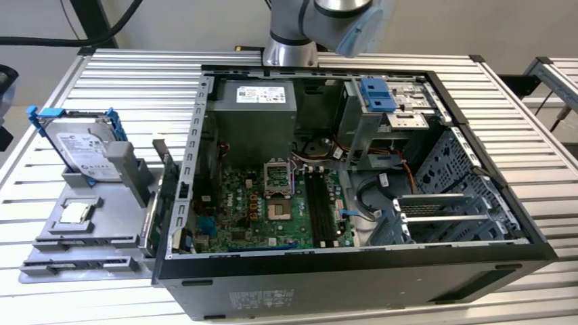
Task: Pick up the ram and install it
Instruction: 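Reach for the ram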
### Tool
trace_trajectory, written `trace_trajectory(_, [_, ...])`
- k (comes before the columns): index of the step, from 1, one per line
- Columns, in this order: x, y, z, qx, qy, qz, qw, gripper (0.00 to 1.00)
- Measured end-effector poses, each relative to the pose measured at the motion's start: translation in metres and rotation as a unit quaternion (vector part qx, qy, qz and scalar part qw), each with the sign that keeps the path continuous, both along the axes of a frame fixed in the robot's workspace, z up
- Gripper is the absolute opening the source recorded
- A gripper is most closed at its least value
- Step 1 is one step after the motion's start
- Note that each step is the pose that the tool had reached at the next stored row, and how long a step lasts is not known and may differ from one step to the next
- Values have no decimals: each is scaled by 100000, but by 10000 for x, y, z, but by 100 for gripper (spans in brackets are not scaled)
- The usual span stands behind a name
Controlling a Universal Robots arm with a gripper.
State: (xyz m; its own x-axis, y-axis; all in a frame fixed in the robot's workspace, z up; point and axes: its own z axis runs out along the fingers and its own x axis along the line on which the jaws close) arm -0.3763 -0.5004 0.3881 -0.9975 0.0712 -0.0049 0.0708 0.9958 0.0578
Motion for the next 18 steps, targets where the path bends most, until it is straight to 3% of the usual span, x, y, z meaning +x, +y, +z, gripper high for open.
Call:
trace_trajectory(9, [0, -188, -8, 1, -31, 749, 99997, 0])
trace_trajectory(18, [0, -210, -10, 2, -95, 1668, 99986, 0])
